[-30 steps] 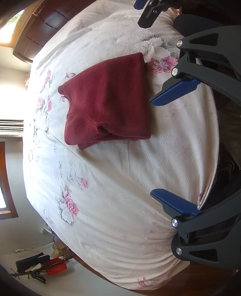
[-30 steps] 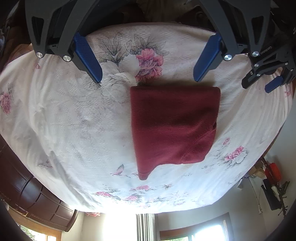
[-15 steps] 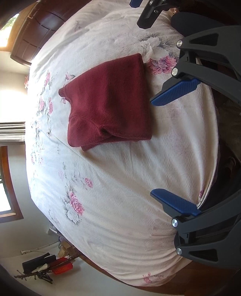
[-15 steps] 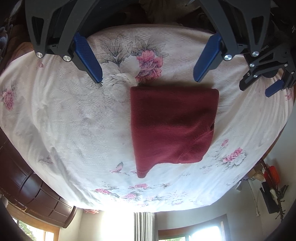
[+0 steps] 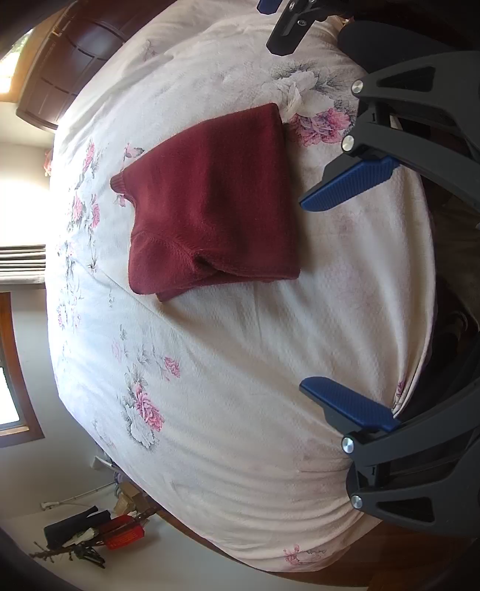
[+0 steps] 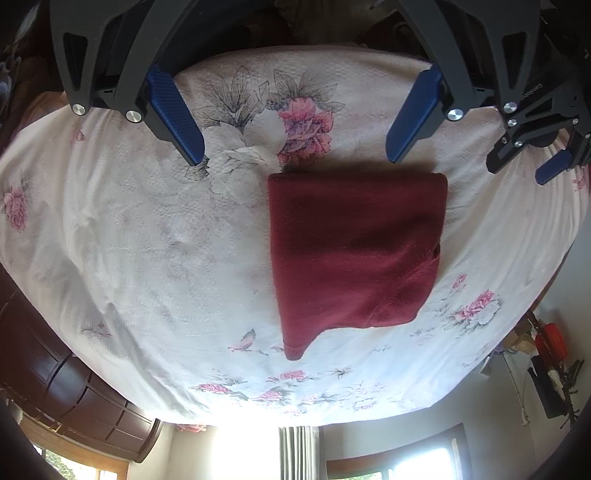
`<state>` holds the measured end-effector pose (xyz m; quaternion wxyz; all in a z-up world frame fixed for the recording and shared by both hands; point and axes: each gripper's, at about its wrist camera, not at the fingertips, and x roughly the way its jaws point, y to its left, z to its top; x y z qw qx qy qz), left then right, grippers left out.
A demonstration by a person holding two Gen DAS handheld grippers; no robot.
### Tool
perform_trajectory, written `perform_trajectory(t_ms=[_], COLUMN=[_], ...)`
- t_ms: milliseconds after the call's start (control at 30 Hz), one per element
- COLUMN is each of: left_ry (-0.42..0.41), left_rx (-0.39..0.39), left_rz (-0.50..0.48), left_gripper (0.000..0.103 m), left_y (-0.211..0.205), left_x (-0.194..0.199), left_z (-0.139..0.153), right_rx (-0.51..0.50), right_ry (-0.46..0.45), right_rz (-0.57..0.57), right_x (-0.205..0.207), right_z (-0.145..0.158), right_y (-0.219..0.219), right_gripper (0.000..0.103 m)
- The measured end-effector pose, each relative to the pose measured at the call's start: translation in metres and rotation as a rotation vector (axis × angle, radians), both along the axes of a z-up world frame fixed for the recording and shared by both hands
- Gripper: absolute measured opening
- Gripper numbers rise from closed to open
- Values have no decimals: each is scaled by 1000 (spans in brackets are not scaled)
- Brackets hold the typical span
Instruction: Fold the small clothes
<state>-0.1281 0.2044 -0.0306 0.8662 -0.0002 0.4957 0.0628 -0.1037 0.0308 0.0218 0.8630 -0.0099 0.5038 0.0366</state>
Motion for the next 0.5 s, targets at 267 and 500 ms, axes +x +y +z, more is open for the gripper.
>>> perform_trajectory(t_ms=[267,500], left_ry=[-2,-8], left_rx=[-3,-8], left_rz=[-4,-3], left_gripper=[90,90], left_y=[1,2], left_x=[1,2], left_z=[0,2], right_rx=[7,10], right_ry=[27,36], right_rz=[-21,-27], right_x=[4,7], right_z=[-8,-10], right_y=[-6,-7], right_gripper=[99,99])
